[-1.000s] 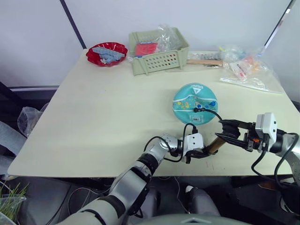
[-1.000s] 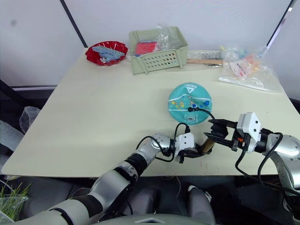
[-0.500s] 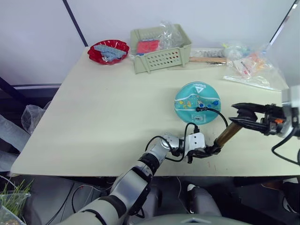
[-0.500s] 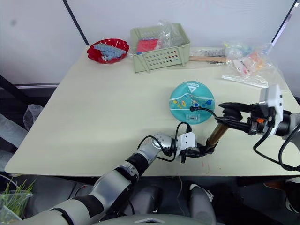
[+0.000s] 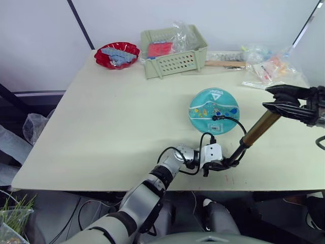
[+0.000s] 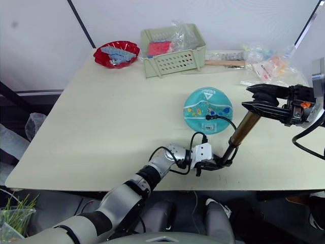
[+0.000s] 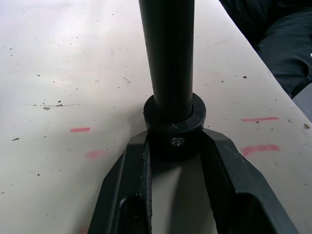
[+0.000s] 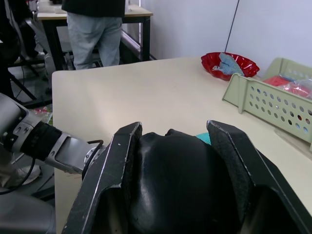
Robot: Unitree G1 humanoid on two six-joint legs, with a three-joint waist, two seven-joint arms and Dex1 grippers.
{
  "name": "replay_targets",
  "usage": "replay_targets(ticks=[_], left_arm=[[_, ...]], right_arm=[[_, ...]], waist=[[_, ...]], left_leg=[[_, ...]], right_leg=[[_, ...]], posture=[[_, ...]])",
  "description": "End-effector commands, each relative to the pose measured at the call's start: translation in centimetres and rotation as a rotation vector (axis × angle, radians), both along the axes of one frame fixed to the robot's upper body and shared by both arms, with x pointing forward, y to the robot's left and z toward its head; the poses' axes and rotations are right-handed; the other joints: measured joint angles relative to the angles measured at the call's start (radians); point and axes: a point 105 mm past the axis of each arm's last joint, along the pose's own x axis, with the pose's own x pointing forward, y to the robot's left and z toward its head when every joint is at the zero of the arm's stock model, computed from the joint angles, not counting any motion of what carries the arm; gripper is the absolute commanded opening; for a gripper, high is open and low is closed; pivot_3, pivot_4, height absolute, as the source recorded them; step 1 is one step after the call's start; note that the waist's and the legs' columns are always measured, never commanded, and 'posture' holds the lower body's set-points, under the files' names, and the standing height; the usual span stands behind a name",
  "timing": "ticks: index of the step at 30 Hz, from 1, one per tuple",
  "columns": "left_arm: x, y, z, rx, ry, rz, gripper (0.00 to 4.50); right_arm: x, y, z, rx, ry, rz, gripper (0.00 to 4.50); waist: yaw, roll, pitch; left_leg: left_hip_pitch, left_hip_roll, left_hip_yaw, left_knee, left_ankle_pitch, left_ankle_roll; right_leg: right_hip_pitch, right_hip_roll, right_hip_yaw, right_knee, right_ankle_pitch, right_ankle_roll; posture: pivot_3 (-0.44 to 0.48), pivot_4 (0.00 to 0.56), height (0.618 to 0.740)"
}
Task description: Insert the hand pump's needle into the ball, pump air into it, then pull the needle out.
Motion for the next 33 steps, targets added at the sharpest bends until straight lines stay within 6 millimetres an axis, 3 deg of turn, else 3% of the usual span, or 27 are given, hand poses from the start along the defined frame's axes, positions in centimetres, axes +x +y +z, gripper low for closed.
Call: replay_targets(ticks=[1, 10, 19, 21, 26, 33], left_arm=[[-0.7, 2.6, -3.5, 0.136, 0.084, 0.044, 0.98], [-0.9, 2.4, -3.6, 0.137, 0.086, 0.037, 0.98], [-1.0, 2.4, -3.7, 0.138, 0.087, 0.027, 0.98], [-1.0, 2.4, -3.6, 0.138, 0.085, 0.025, 0.98], [-1.0, 2.6, -3.8, 0.145, 0.084, 0.026, 0.98], [-0.9, 2.7, -3.7, 0.143, 0.087, 0.031, 0.98]], right_arm=[[0.2, 0.1, -2.0, -0.067, 0.021, -0.02, 1.63], [0.6, 0.5, -9.7, -0.171, 0.154, -0.029, 1.63], [0.4, 0.9, -15.2, -0.2, 0.2, -0.059, 1.63], [0.3, 1.2, -14.9, -0.177, 0.179, -0.046, 1.63], [0.7, 1.5, -11.8, -0.086, 0.097, -0.035, 1.63], [1.2, 0.9, -5.1, 0.023, -0.015, -0.044, 1.63]], waist=[[0.0, -0.001, -0.001], [-0.001, -0.006, -0.006], [-0.001, -0.009, -0.007], [-0.002, -0.008, -0.007], [-0.003, -0.008, -0.006], [-0.002, -0.003, -0.003]], left_leg=[[0.0, 0.0, 0.0, 0.0, 0.0, 0.0], [0.003, 0.001, 0.001, 0.0, 0.0, 0.0], [0.009, 0.001, 0.001, -0.001, 0.0, 0.0], [0.013, 0.001, 0.0, -0.002, 0.0, 0.0], [0.015, 0.001, 0.0, -0.002, 0.0, 0.0], [0.011, 0.001, -0.001, -0.002, 0.0, 0.0]], right_leg=[[0.0, 0.0, 0.0, 0.0, 0.0, 0.0], [0.002, 0.001, 0.001, 0.001, 0.0, 0.001], [0.007, 0.002, 0.001, 0.001, 0.0, 0.001], [0.011, 0.002, 0.001, 0.0, -0.003, 0.004], [0.013, 0.002, 0.0, 0.0, -0.003, 0.004], [0.01, 0.001, 0.0, 0.0, -0.001, 0.001]], posture=[[0.0, 0.15, 0.74], [0.0, 0.15, 0.74], [0.0, 0.15, 0.74], [0.0, 0.15, 0.74], [0.0, 0.15, 0.74], [0.0, 0.15, 0.74]])
